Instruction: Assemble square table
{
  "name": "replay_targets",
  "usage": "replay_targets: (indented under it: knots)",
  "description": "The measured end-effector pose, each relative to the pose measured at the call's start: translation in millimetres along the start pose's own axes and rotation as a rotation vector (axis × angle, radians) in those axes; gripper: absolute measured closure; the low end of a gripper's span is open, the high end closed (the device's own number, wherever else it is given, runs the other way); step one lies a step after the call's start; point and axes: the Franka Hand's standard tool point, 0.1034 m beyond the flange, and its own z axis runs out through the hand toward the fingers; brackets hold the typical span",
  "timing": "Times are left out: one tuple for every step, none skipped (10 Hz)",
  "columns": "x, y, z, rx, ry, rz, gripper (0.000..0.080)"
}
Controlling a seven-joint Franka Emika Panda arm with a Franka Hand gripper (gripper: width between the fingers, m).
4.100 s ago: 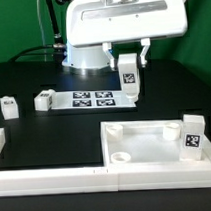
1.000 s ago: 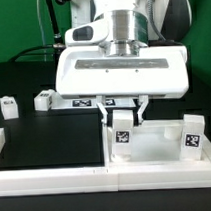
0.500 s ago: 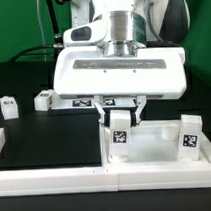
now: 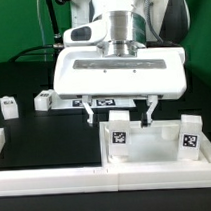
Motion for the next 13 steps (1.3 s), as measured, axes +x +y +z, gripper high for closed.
replay_targets:
  knots:
    - [0.0,0.0,0.0,0.0,0.0,0.0,0.0151]
    - [0.0,0.0,0.0,0.0,0.0,0.0,0.0151]
    - [0.0,0.0,0.0,0.0,0.0,0.0,0.015]
    - [-0.1,0.1,0.1,0.0,-0.001,0.0,0.015]
    - [-2.5,4.2,0.0,0.007,-0.068,0.006,0.015]
    - [4.4,10.5,-9.8,0.034,-0.188,0.009,0.015]
    - [14.2,9.8,-22.9,0.052,-0.228,0.019,0.015]
    - [6.8,6.3,-20.6,0.066,-0.303,0.021,0.015]
    - [6.5,2.5,-22.0,0.09,-0.42,0.024,0.015]
    - [16.3,1.6,-20.5,0.098,-0.448,0.026,0.015]
    - [8.2,-3.4,-18.8,0.117,-0.567,0.029,0.015]
    - [8.7,-8.1,-14.7,0.122,-0.619,0.034,0.015]
    - [4.7,-10.9,-9.7,0.126,-0.686,0.031,0.015]
